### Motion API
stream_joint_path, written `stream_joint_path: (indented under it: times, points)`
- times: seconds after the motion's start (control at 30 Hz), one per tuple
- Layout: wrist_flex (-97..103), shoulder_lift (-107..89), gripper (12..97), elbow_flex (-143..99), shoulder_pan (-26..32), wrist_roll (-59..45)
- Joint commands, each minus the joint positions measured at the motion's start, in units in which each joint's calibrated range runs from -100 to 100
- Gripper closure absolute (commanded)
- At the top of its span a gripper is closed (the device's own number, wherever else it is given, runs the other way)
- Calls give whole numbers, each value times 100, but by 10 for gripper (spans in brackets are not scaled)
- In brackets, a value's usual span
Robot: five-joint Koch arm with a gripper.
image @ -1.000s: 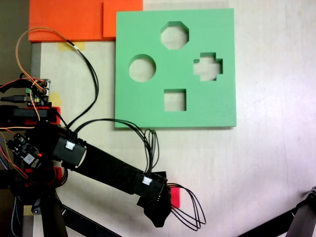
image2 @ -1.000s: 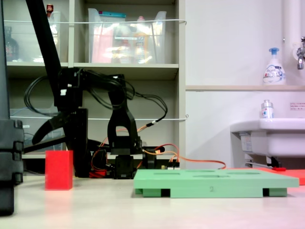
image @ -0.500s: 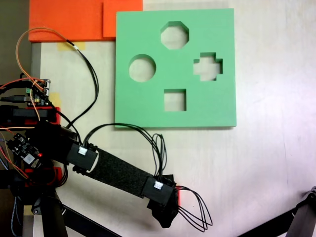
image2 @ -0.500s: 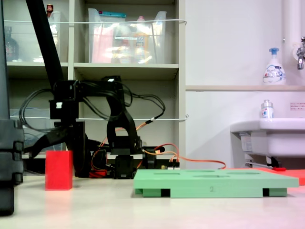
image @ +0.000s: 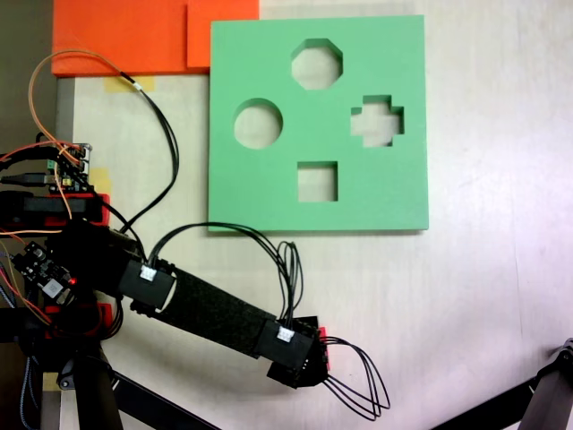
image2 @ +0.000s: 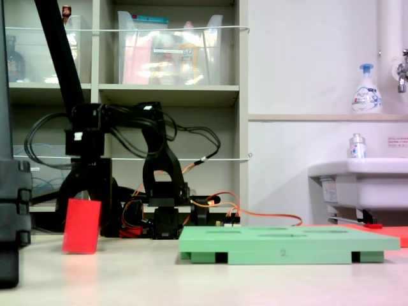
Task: Put the square block into the corresponding hole
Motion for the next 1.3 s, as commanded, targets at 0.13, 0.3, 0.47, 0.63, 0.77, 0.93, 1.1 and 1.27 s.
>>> stream_joint_path:
  times: [0.13,0.3,0.47,0.63,0.77,0.93,1.1,1.27]
  points:
    - [-274,96,874,108,-29,83]
    - [-515,-2,874,118,-49,93]
    - [-842,-1147,874,128,-49,171]
    - [-842,-2585,874,208,259,615]
    - [-842,-3465,873,78,786,1158]
    - [-842,-3801,873,-91,1602,1890]
    - [-842,-3284,873,158,2291,2545]
    - [-842,-2222,873,1115,2598,2877]
